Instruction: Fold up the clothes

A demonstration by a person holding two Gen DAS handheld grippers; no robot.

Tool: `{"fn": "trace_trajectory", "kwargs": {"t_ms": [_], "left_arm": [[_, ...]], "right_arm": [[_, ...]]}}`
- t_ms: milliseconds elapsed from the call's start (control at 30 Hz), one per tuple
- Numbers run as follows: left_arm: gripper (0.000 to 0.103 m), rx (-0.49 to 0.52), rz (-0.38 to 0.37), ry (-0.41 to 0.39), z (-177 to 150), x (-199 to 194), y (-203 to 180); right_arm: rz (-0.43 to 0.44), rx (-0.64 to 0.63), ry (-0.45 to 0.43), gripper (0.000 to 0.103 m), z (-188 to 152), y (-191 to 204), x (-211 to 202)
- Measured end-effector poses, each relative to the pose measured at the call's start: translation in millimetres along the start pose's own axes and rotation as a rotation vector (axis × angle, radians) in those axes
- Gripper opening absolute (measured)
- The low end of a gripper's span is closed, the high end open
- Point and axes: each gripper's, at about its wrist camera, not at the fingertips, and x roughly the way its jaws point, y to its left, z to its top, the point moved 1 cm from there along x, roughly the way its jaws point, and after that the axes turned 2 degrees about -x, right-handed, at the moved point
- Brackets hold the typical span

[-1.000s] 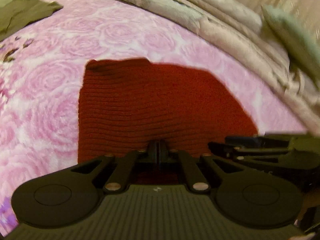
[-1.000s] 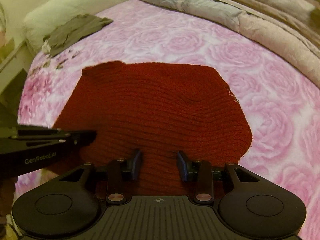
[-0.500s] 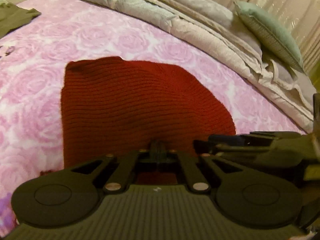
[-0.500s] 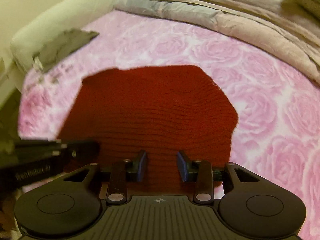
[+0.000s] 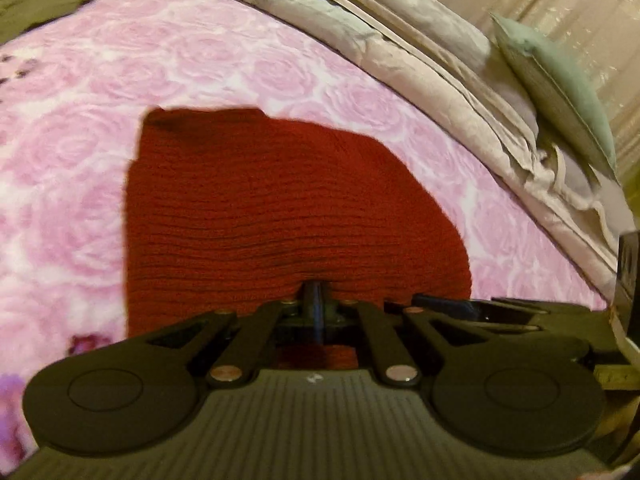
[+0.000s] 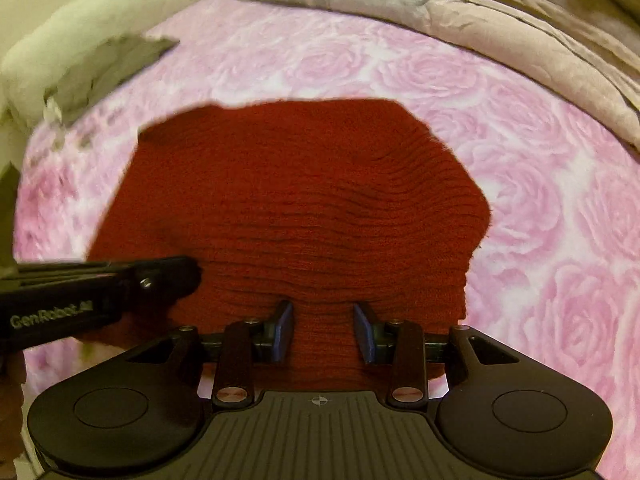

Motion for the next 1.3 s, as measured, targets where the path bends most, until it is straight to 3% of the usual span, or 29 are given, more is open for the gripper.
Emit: {"fn": "trace_trajectory", "kwargs": {"t_ms": [133,167,233,300,467,567,800,867,1033,1300], "left_arm": [[0.005,-0.005,0.140,-0.014,-12.1,-53.3,-16.3],[0.006,-0.024,0.161,-0.003,-17.6,-66.2,-20.8],[0.012,-0.068,0.211,0.028,-31.2,-93.8,-32.1],[0.020,-0.101,0.249,0.048,-46.5,-119.7,-45.0],[0.027,-0.133,0.287,0.065,-74.5,-175.7,-77.0],[0.028,-0.117,0.323,0.037,-80.8,-208.5,-92.9],[0.032,-0.105,0.384,-0.048,-82.0,-262.1,-115.7],[0.033,-0.096,0.389,-0.062,-84.6,-272.1,-121.4],[0.033,-0.077,0.405,-0.068,-96.0,-290.2,-134.6],[0.037,-0.053,0.413,-0.103,-110.4,-313.1,-147.4]], "right_arm": [[0.066,0.072,0.005,0.042,-3.9,-3.2,-42.7],[0.083,0.083,0.006,0.060,-7.5,-1.9,-55.7],[0.096,0.085,0.016,0.078,-17.6,3.3,-82.5],[0.099,0.060,0.048,0.078,-30.8,9.1,-109.0],[0.086,0.049,0.152,0.078,-65.0,10.8,-163.6],[0.080,0.029,0.168,0.078,-73.2,10.6,-194.6],[0.068,0.004,0.097,0.079,-67.3,15.0,-245.9],[0.066,-0.002,0.078,0.088,-67.0,16.8,-257.0],[0.062,-0.016,0.031,0.089,-66.3,21.6,-284.5],[0.071,-0.025,0.048,0.089,-90.5,29.7,-298.5]]}}
